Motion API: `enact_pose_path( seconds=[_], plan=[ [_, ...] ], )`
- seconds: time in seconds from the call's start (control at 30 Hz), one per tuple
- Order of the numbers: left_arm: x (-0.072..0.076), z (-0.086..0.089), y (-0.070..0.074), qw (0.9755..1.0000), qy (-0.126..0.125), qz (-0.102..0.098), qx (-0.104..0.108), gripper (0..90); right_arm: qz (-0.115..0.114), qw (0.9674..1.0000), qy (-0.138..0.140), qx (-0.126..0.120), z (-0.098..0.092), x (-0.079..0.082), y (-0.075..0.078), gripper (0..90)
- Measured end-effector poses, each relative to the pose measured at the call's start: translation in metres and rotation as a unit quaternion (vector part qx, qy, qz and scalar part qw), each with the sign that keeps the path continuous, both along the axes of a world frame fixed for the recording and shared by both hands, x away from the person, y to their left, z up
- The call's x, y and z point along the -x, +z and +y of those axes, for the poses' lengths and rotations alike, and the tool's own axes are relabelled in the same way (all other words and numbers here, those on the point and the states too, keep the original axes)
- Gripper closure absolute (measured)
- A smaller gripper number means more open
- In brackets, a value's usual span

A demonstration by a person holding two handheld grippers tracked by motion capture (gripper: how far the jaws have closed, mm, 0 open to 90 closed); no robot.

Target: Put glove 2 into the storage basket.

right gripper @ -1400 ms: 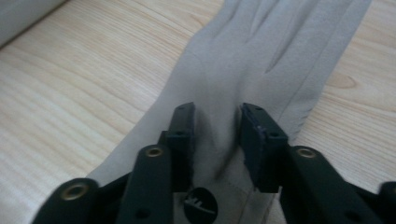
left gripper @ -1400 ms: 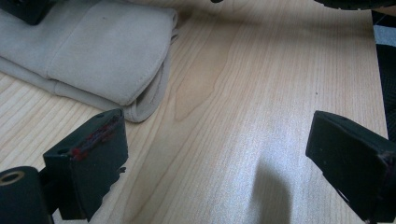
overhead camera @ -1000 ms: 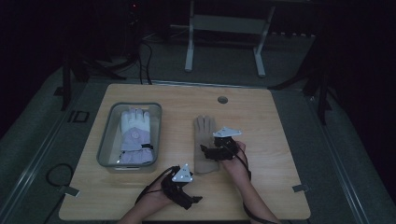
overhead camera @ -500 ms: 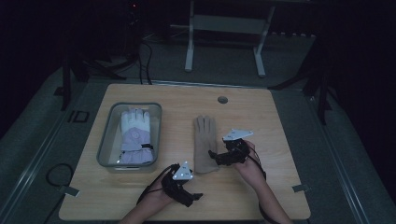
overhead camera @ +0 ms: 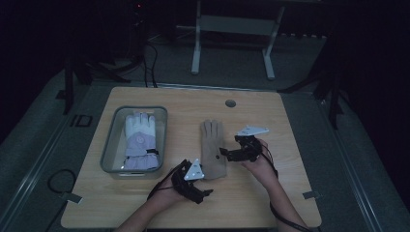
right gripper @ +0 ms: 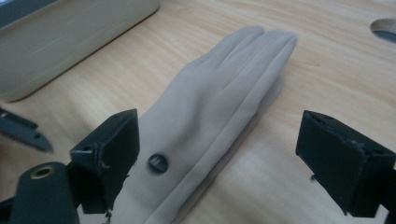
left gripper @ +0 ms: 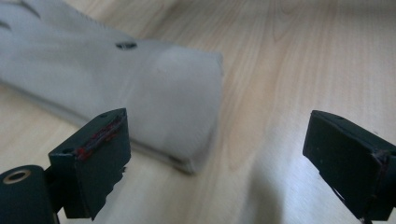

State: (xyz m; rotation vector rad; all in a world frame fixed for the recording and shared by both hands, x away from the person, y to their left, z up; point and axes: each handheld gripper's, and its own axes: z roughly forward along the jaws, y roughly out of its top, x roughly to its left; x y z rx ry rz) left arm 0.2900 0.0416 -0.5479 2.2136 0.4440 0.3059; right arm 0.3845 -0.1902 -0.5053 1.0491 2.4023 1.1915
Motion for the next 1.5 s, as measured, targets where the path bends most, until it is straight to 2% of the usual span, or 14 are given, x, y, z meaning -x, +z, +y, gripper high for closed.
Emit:
enact_pose_path(
  seconds=[0.07,0.17,0.23,0.43,0.67,0.8,0.93,1.07,1.17,1.2,1.23,1.3,1.4,1.5],
  plan=[
    [-0.005,-0.002,0.001,0.9999,-0.014,-0.009,-0.002,8.9,0.002,1.0,-0.006,0.003,0.002,-0.009,0.0,14.5],
    [-0.009,-0.004,0.001,0.9998,-0.015,-0.012,-0.002,10.7,0.012,0.9999,-0.012,0.002,0.004,-0.022,0.0,14.8],
    [-0.015,-0.008,-0.002,0.9997,-0.012,-0.017,-0.011,10.8,0.013,0.9998,-0.012,0.0,0.005,-0.029,-0.001,15.1],
    [-0.019,-0.013,-0.008,0.9993,-0.029,-0.006,-0.023,12.9,0.035,0.999,-0.025,-0.012,0.006,-0.049,-0.008,15.8],
    [-0.023,-0.011,-0.013,0.999,-0.034,0.001,-0.028,19.9,0.069,0.9969,-0.033,-0.019,0.01,-0.061,-0.023,18.2],
    [-0.027,-0.013,-0.012,0.9989,-0.039,0.006,-0.024,24.3,0.09,0.9947,-0.031,-0.039,0.014,-0.068,-0.03,18.3],
    [-0.035,-0.015,-0.014,0.9987,-0.042,0.011,-0.028,31.0,0.106,0.9933,-0.031,-0.035,0.021,-0.071,-0.038,18.4],
    [-0.039,-0.015,-0.013,0.9984,-0.044,0.015,-0.032,35.8,0.124,0.9916,-0.021,-0.029,0.024,-0.073,-0.046,26.4],
    [-0.042,-0.014,-0.013,0.9981,-0.046,0.018,-0.036,39.5,0.138,0.9896,-0.002,-0.042,0.023,-0.074,-0.048,41.9],
    [-0.042,-0.014,-0.013,0.9981,-0.045,0.019,-0.037,40.5,0.139,0.9894,0.001,-0.041,0.023,-0.073,-0.048,50.6],
    [-0.043,-0.015,-0.013,0.9981,-0.044,0.02,-0.038,41.4,0.14,0.9894,0.004,-0.04,0.023,-0.073,-0.048,58.1],
    [-0.042,-0.016,-0.013,0.9981,-0.042,0.02,-0.041,41.5,0.12,0.9925,0.005,-0.023,0.025,-0.069,-0.044,68.8],
    [-0.042,-0.018,-0.011,0.9977,-0.041,0.02,-0.051,41.9,0.074,0.9968,0.01,0.029,0.036,-0.06,-0.037,73.0],
    [-0.041,-0.019,-0.01,0.9974,-0.038,0.022,-0.058,42.1,0.046,0.9971,0.014,0.059,0.042,-0.054,-0.033,74.2]
  ],
)
